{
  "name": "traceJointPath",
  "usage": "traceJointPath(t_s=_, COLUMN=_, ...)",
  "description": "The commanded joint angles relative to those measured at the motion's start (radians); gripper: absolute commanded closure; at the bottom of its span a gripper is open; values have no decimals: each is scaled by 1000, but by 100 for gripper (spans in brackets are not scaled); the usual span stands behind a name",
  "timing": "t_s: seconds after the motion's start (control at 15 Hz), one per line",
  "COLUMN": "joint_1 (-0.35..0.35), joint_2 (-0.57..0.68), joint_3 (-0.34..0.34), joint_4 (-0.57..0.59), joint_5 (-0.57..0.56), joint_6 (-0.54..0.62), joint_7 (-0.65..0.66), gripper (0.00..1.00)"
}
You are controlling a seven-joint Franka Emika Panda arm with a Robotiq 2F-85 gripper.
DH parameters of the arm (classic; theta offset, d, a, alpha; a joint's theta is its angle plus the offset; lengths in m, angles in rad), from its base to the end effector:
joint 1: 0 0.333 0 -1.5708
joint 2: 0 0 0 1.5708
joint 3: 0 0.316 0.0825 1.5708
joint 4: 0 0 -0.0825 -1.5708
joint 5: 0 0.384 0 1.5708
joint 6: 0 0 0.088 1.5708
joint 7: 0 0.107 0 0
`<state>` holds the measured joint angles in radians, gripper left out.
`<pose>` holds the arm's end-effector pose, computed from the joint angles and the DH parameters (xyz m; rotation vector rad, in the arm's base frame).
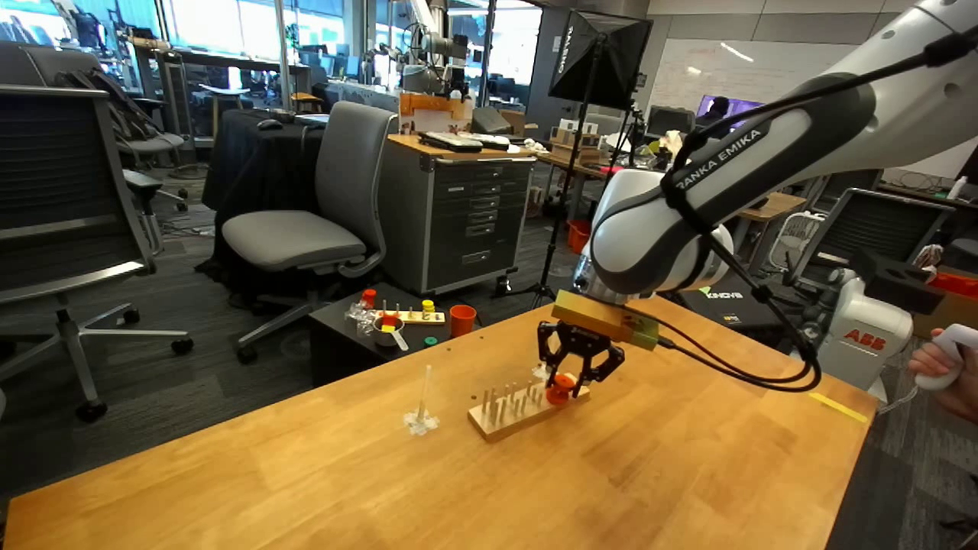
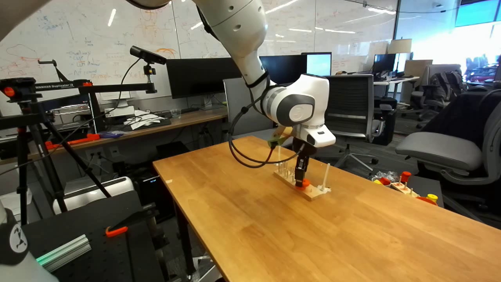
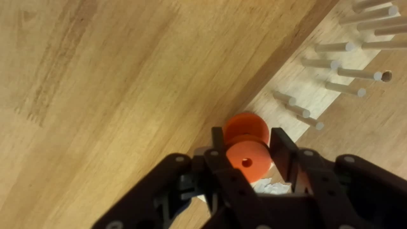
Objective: Place the orange ring on the left side of the table on the wooden stand, stack the ring on the right on top of the other orange ring
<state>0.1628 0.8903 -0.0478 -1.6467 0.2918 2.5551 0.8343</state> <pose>0.6690 0.0762 0.0936 -2.6891 1.3710 0.0582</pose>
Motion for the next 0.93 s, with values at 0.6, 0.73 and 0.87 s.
traceJointPath(t_s=0.6, joint_1=-11, joint_2=-75, joint_3=22, joint_4=-10, joint_5=-5, joint_6=-87, joint_7=-9, gripper=84)
traceJointPath(t_s=0.73, joint_1=-8, joint_2=-73, joint_3=20, joint_4=-7, joint_5=-7, joint_6=-95, joint_7=-5, gripper=84)
traceJointPath(t_s=0.87, joint_1=-7, joint_2=-68, joint_3=19, joint_4=-5, joint_5=-8, joint_6=-98, joint_7=-2, gripper=84)
